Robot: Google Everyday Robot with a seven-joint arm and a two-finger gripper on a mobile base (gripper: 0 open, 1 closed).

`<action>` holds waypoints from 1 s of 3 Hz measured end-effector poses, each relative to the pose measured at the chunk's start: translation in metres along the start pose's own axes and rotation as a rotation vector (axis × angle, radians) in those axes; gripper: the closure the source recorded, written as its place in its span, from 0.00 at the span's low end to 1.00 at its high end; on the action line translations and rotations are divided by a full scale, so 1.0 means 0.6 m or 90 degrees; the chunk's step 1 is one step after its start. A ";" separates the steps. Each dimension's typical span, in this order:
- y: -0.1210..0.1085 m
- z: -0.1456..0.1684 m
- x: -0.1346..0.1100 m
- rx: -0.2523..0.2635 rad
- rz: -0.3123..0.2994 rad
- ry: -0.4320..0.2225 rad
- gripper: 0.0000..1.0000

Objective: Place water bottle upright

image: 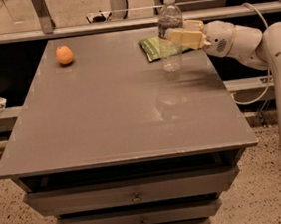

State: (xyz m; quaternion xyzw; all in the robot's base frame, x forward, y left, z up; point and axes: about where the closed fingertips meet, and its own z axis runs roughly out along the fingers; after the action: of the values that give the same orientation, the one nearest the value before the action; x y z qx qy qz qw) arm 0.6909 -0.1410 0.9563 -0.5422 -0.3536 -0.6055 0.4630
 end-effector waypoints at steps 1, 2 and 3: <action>0.003 -0.007 -0.006 0.011 0.007 0.015 1.00; 0.004 -0.010 -0.010 0.024 0.009 0.028 1.00; 0.006 -0.011 -0.013 0.036 0.011 0.040 1.00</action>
Offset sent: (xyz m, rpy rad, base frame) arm 0.0015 -0.0167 -0.0132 0.0660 -0.0347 0.0457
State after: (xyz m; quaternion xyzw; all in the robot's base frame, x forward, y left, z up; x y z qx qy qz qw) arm 0.6920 -0.1466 0.9471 -0.5125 -0.3515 -0.6079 0.4942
